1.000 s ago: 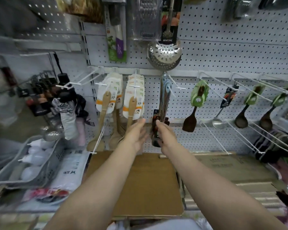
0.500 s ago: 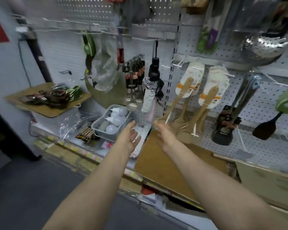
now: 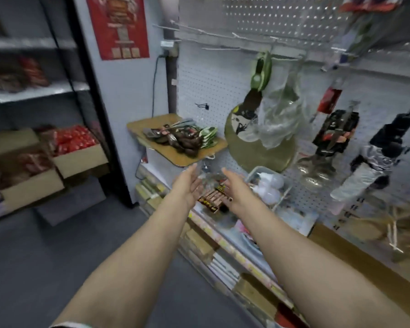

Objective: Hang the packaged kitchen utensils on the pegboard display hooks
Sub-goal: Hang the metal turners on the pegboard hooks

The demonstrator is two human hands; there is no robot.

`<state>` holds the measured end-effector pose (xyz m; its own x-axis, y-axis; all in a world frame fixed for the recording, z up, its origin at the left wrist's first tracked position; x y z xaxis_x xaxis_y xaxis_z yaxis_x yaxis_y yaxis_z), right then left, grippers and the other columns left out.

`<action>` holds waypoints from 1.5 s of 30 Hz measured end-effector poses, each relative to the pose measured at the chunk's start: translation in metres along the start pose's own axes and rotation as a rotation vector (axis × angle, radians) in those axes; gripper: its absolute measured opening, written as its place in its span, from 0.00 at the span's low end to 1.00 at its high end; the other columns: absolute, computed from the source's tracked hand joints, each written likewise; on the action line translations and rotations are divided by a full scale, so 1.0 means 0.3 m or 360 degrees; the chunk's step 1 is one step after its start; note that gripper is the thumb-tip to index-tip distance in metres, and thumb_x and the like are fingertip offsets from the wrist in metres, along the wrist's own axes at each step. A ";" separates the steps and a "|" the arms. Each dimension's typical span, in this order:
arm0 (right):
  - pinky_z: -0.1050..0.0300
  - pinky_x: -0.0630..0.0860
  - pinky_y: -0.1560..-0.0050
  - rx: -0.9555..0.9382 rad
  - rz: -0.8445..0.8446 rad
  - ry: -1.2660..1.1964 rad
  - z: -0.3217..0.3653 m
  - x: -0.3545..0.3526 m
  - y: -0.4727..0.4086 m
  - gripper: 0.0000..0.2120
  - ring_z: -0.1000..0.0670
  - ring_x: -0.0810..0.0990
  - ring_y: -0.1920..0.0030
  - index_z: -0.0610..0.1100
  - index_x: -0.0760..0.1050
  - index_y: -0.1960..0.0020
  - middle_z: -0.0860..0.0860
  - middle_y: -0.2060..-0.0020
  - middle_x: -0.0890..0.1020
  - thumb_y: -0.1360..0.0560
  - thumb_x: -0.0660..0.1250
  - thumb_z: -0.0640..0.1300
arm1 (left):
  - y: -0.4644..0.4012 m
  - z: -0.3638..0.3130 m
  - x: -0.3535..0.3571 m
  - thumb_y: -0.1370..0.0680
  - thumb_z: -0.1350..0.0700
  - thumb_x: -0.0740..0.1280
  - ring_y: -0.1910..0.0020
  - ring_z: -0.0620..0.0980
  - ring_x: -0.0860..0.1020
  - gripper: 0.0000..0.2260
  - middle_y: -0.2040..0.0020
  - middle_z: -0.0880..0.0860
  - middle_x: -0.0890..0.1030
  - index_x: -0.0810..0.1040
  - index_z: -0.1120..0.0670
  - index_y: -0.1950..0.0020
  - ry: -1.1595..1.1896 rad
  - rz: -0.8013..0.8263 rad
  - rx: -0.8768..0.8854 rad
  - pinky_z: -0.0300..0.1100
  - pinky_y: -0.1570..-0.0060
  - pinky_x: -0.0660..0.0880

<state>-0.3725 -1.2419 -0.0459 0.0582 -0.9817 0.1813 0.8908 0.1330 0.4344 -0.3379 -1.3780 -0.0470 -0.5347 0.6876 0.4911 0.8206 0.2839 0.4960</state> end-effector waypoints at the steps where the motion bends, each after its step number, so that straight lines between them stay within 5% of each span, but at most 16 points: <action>1: 0.49 0.69 0.42 0.0020 0.0021 0.0000 -0.001 0.071 -0.030 0.16 0.46 0.68 0.27 0.52 0.71 0.36 0.50 0.27 0.71 0.21 0.68 0.55 | -0.037 -0.053 -0.047 0.19 0.50 0.69 0.49 0.47 0.77 0.14 0.44 0.52 0.77 0.76 0.55 0.37 -0.0001 -0.0037 0.0017 0.40 0.60 0.77; 5: 0.46 0.69 0.35 0.0055 0.0053 -0.0015 -0.001 0.285 -0.156 0.17 0.45 0.67 0.26 0.52 0.71 0.36 0.49 0.26 0.70 0.21 0.70 0.54 | -0.198 -0.228 -0.187 0.21 0.50 0.71 0.30 0.51 0.74 0.22 0.27 0.55 0.73 0.74 0.57 0.29 0.0025 -0.0111 0.0062 0.40 0.55 0.76; 8: 0.46 0.68 0.32 0.0094 0.0061 -0.0035 -0.008 0.398 -0.252 0.19 0.46 0.67 0.25 0.51 0.71 0.34 0.48 0.26 0.70 0.22 0.71 0.53 | -0.313 -0.321 -0.247 0.20 0.51 0.70 0.34 0.50 0.75 0.23 0.27 0.56 0.72 0.72 0.58 0.28 0.0061 -0.0137 0.0048 0.42 0.49 0.76; 14: 0.42 0.70 0.28 0.0087 0.0053 -0.0003 0.078 0.589 -0.535 0.08 0.46 0.72 0.36 0.52 0.74 0.49 0.49 0.35 0.75 0.22 0.72 0.52 | -0.601 -0.490 -0.296 0.22 0.51 0.72 0.35 0.51 0.76 0.19 0.30 0.56 0.75 0.75 0.56 0.33 0.0109 -0.0168 0.0038 0.41 0.58 0.76; 19: 0.44 0.72 0.32 0.0079 0.0068 -0.0016 0.181 0.777 -0.831 0.14 0.48 0.73 0.38 0.50 0.75 0.40 0.49 0.39 0.76 0.23 0.72 0.52 | -0.895 -0.696 -0.293 0.22 0.49 0.73 0.37 0.49 0.75 0.24 0.30 0.55 0.75 0.73 0.56 0.29 0.0094 -0.0192 0.0079 0.40 0.58 0.76; 22: 0.50 0.73 0.40 0.0105 0.0039 -0.0085 0.267 0.870 -1.006 0.17 0.50 0.76 0.45 0.47 0.76 0.36 0.51 0.44 0.79 0.22 0.71 0.51 | -1.072 -0.836 -0.219 0.20 0.50 0.70 0.34 0.50 0.75 0.12 0.34 0.53 0.77 0.78 0.55 0.39 -0.0022 -0.0132 0.0064 0.42 0.46 0.75; 24: 0.55 0.74 0.51 0.0124 0.0011 -0.0109 0.312 0.914 -1.120 0.12 0.54 0.76 0.54 0.46 0.77 0.40 0.52 0.52 0.79 0.21 0.70 0.50 | -1.183 -0.910 -0.155 0.18 0.52 0.67 0.43 0.48 0.78 0.05 0.42 0.52 0.77 0.77 0.53 0.48 -0.0067 -0.0061 0.0044 0.42 0.43 0.72; 27: 0.58 0.73 0.62 0.0158 -0.0069 -0.0158 0.365 0.965 -1.270 0.08 0.54 0.76 0.56 0.46 0.75 0.47 0.49 0.52 0.78 0.20 0.70 0.49 | -1.351 -1.005 -0.094 0.18 0.51 0.67 0.49 0.47 0.76 0.09 0.44 0.51 0.77 0.75 0.54 0.41 -0.0109 -0.0006 0.0043 0.41 0.50 0.73; 30: 0.57 0.75 0.54 0.0234 -0.0148 -0.0179 0.361 1.000 -1.397 0.13 0.50 0.77 0.50 0.43 0.75 0.39 0.48 0.46 0.79 0.21 0.70 0.49 | -1.492 -1.026 -0.095 0.19 0.50 0.69 0.48 0.47 0.77 0.10 0.37 0.53 0.76 0.76 0.54 0.43 -0.0103 -0.0027 -0.0064 0.43 0.42 0.76; 33: 0.52 0.74 0.36 0.0273 -0.0205 -0.0179 0.342 1.037 -1.509 0.25 0.46 0.74 0.32 0.41 0.72 0.29 0.45 0.32 0.75 0.21 0.71 0.51 | -1.614 -1.053 -0.091 0.20 0.51 0.69 0.34 0.52 0.75 0.18 0.28 0.56 0.73 0.75 0.57 0.32 -0.0154 0.0004 -0.0090 0.45 0.42 0.76; 35: 0.50 0.71 0.30 0.0286 -0.0257 -0.0217 0.328 1.060 -1.585 0.28 0.44 0.72 0.29 0.41 0.71 0.27 0.44 0.29 0.74 0.22 0.72 0.51 | -1.702 -1.077 -0.086 0.20 0.52 0.69 0.29 0.54 0.72 0.21 0.25 0.57 0.71 0.73 0.58 0.29 -0.0177 0.0018 -0.0105 0.47 0.41 0.76; 41: 0.50 0.71 0.30 0.0290 -0.0398 -0.0265 0.307 1.119 -1.783 0.22 0.44 0.74 0.33 0.41 0.74 0.31 0.45 0.34 0.77 0.22 0.72 0.49 | -1.957 -1.115 -0.026 0.20 0.52 0.70 0.27 0.55 0.70 0.24 0.25 0.57 0.71 0.70 0.57 0.26 -0.0415 0.0181 -0.0253 0.51 0.26 0.66; 45: 0.51 0.75 0.39 0.0387 -0.0528 -0.0292 0.261 1.165 -1.860 0.20 0.47 0.78 0.44 0.42 0.75 0.36 0.46 0.44 0.81 0.23 0.73 0.50 | -2.089 -1.129 -0.011 0.22 0.50 0.71 0.30 0.55 0.72 0.24 0.28 0.56 0.74 0.71 0.57 0.29 -0.0635 0.0304 -0.0415 0.49 0.30 0.70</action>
<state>-0.8846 -1.6485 -0.1558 -0.3132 -0.9392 0.1411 0.7149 -0.1353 0.6861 -0.9187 -1.7846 -0.1170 -0.2200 0.9270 0.3039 0.7914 -0.0126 0.6112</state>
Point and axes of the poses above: each hand's wrist, its own y-axis away from the middle knuckle, its own x-axis out of the palm, z = x × y, the point moved 7 cm from there along -y, towards the middle knuckle
